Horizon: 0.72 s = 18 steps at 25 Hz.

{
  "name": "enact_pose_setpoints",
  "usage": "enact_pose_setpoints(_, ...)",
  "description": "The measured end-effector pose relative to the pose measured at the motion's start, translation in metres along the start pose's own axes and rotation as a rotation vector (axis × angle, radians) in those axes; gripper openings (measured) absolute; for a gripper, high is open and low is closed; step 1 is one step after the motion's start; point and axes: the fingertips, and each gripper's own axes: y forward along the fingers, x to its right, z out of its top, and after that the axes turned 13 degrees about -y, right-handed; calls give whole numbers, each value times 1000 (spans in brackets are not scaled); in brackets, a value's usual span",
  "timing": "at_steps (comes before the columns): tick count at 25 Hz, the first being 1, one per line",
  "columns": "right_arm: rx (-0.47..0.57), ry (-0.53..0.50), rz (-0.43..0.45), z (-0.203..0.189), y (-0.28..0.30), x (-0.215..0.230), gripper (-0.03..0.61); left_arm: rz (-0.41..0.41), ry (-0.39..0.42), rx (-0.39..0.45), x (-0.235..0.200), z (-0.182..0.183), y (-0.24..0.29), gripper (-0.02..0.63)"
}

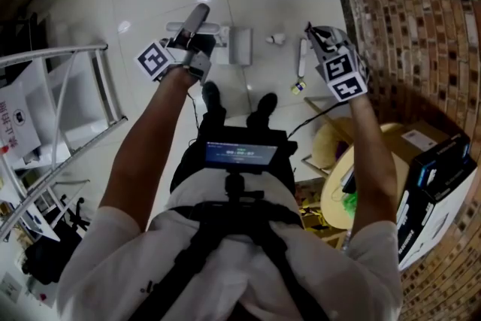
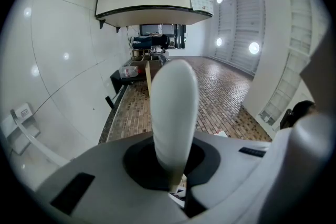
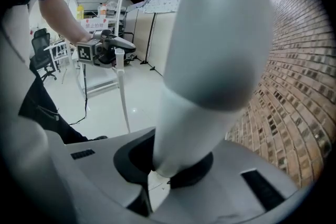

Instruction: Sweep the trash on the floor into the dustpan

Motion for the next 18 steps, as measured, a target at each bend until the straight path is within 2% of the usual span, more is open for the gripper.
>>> enact_pose_setpoints(3, 1, 42, -50, -14, 10, 7, 23, 5, 4, -6, 0, 1, 1, 0)
enact_pose_setpoints(7, -10, 167, -120, -36, 24, 9, 28, 13, 12, -28, -2, -2, 2, 0)
enact_pose_setpoints(11, 16, 387, -179, -42, 29, 21, 28, 14, 10, -36, -2, -2, 1, 0)
enact_pose_setpoints(15, 63, 622, -284, -53, 28, 37, 37, 20, 12, -43, -3, -3, -3, 0)
enact_pose_setpoints(18, 69, 730, -367, -56, 28, 47, 41, 27, 12, -39, -4, -3, -8, 0)
